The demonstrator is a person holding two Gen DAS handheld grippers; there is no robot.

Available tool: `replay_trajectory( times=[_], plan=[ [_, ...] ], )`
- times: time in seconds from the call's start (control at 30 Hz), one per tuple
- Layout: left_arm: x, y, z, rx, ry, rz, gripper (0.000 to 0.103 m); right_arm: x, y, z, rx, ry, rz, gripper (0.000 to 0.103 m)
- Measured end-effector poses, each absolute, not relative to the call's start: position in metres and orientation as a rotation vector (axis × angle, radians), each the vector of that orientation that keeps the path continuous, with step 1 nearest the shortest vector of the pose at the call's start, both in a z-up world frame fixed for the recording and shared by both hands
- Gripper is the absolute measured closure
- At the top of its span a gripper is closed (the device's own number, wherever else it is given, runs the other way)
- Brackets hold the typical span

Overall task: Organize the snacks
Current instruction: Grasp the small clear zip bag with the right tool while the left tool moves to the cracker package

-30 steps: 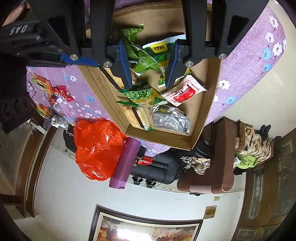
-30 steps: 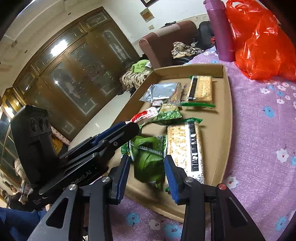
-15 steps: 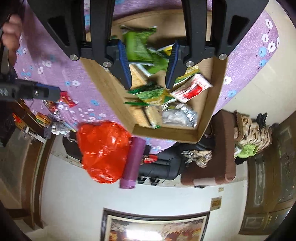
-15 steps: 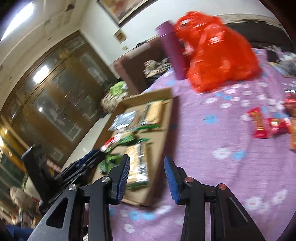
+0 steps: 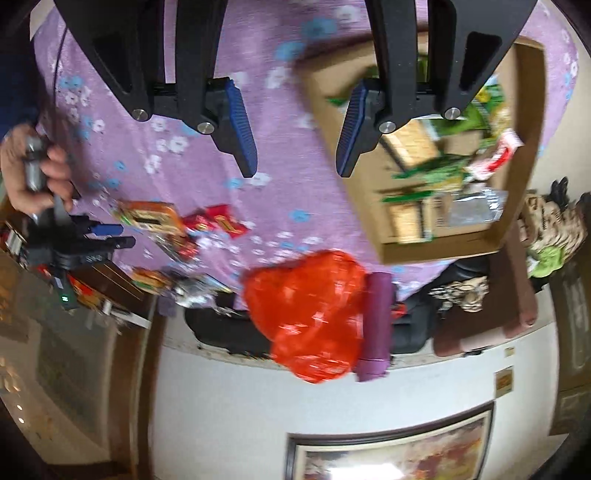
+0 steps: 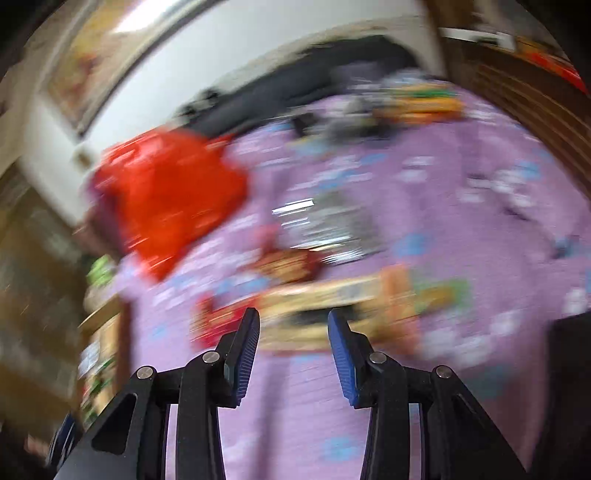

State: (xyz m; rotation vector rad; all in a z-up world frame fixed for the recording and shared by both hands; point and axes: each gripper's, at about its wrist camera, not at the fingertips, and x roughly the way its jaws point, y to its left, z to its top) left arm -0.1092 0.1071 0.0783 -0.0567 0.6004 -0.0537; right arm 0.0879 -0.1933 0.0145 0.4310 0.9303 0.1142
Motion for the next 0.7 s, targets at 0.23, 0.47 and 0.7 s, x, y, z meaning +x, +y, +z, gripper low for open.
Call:
replay_trajectory(
  times=[0.23,0.47,0.7],
  plan=[
    [-0.102,0.071,0.071,0.003,0.630,-0.115,0.059,0.114,-0.220,-0.013,0.411,0.978,-0.058,0.062],
    [-0.095,0.069,0.065,0.001,0.658,-0.106,0.059,0.107,-0.182,-0.020,0.411,1.000,0.217,0.060],
    [-0.086,0.077,0.063,-0.029,0.693,-0.079,0.059,0.077,-0.110,-0.022,0.456,1.127,0.756,0.059]
  ],
)
